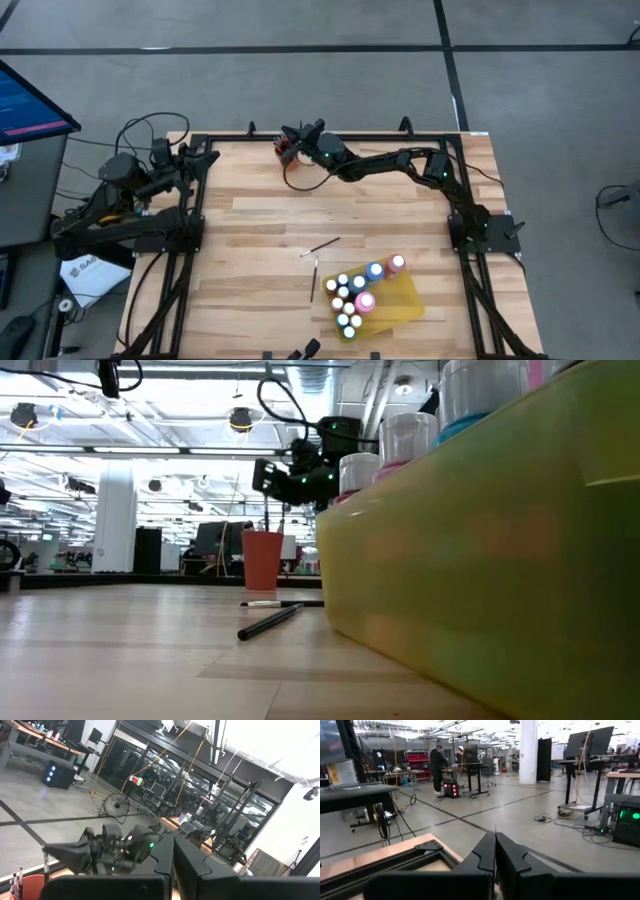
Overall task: Pick & Place Paint Supplies
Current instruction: Put the black paint brush into the orange cup
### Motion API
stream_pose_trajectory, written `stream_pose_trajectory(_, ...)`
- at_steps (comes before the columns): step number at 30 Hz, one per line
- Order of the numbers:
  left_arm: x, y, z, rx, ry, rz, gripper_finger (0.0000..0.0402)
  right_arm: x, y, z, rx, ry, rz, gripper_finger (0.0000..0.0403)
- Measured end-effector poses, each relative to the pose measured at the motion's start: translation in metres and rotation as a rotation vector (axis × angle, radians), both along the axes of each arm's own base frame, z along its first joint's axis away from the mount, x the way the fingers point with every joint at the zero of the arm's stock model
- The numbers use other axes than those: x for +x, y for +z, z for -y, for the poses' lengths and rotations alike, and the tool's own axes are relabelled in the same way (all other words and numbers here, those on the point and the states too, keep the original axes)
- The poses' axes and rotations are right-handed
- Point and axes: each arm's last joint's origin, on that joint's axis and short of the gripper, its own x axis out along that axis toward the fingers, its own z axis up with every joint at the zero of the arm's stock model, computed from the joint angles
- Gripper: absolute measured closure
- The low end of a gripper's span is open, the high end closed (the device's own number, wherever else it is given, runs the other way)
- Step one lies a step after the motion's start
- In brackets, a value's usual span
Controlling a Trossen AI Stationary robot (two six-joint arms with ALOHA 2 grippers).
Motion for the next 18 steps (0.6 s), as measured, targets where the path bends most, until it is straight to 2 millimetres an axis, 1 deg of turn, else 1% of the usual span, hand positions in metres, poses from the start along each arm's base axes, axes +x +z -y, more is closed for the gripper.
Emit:
stream_pose_trajectory(2,0.0,0.0,0.0,0.0,0.0,0.0,0.0399,0.0007,-0.0041,-0.0018,0.009,-0.016,0.004,0.0403)
stream_pose_trajectory(6,0.0,0.0,0.0,0.0,0.0,0.0,0.0399,0.0017,-0.0025,-0.0056,-0.009,-0.03,0.002,0.0403)
stream_pose_trajectory(9,0.0,0.0,0.0,0.004,0.001,-0.002,0.0399,0.0012,-0.0027,-0.0043,-0.034,-0.036,-0.021,0.0403)
stream_pose_trajectory(13,0.0,0.0,0.0,0.014,0.002,-0.006,0.0399,0.0006,-0.005,-0.0021,-0.01,-0.038,-0.03,0.0402)
stream_pose_trajectory(16,0.0,0.0,0.0,0.014,0.002,-0.007,0.0399,0.0008,-0.0093,-0.0018,0.035,-0.035,-0.048,0.0393)
stream_pose_trajectory(18,0.0,0.0,0.0,0.014,0.002,-0.007,0.0399,0.0009,-0.0112,-0.002,0.052,-0.033,-0.058,0.0379)
